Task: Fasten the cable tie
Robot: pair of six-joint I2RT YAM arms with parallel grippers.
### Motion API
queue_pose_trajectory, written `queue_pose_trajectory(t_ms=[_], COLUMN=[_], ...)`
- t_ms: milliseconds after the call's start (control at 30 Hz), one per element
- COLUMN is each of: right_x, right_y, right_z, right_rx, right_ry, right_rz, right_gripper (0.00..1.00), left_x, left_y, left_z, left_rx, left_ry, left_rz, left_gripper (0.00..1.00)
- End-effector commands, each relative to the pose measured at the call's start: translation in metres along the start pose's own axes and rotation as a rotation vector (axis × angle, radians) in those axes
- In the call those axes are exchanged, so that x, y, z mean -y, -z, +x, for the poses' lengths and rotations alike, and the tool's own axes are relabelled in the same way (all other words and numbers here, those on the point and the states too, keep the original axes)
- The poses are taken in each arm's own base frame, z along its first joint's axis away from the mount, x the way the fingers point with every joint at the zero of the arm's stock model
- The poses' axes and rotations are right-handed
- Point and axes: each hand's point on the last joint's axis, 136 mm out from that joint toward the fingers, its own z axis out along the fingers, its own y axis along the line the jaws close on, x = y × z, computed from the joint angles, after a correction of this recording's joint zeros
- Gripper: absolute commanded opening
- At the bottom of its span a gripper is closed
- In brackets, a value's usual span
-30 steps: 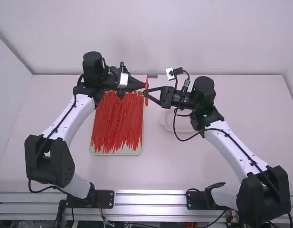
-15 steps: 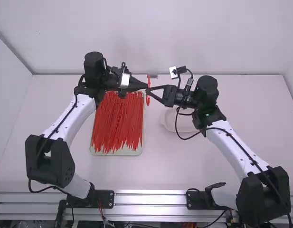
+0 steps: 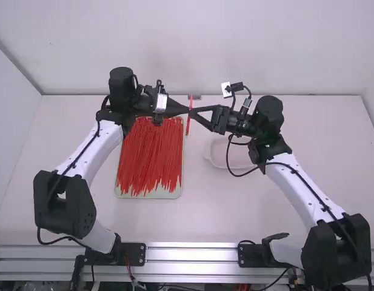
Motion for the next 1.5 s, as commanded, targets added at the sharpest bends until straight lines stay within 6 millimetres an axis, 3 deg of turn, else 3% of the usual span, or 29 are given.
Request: queue_pose_trajectory(t_ms=[0, 233, 633, 733, 767, 800, 1467], right_x=[0.009, 0.012, -0.003, -0.002, -0.003, -0.003, -0.005], right_y=[0.004, 0.013, 0.005, 0.007, 0.007, 0.007, 0.006], right_z=[-0.006, -0.009, -0.009, -0.010, -0.009, -0.009, -0.006], right_rx=[0.022, 0.018, 0.018, 0.018, 0.014, 0.012, -0.001], right_ry=[-0.007, -0.016, 0.017, 0.018, 0.018, 0.017, 0.012], right_rz=[0.028, 0.026, -0.022, -0.021, -0.024, -0.025, -0.037], right_gripper=[0.40, 0.40, 0.41, 0.27, 0.09, 0.00, 0.00], left_x=[0.016, 0.017, 0.023, 0.022, 0.022, 0.022, 0.027], left_y=[-0.004, -0.005, -0.019, -0.018, -0.018, -0.018, -0.018], left_z=[-0.014, -0.014, -0.017, -0.017, -0.017, -0.017, -0.010], left_rx=[0.064, 0.064, 0.071, 0.071, 0.071, 0.071, 0.062], left_ry=[-0.019, 0.016, 0.024, 0.021, 0.022, 0.022, 0.118], left_rz=[0.087, 0.090, 0.116, 0.113, 0.113, 0.115, 0.117], left_gripper=[0.02, 0.02, 0.02, 0.02, 0.02, 0.02, 0.02])
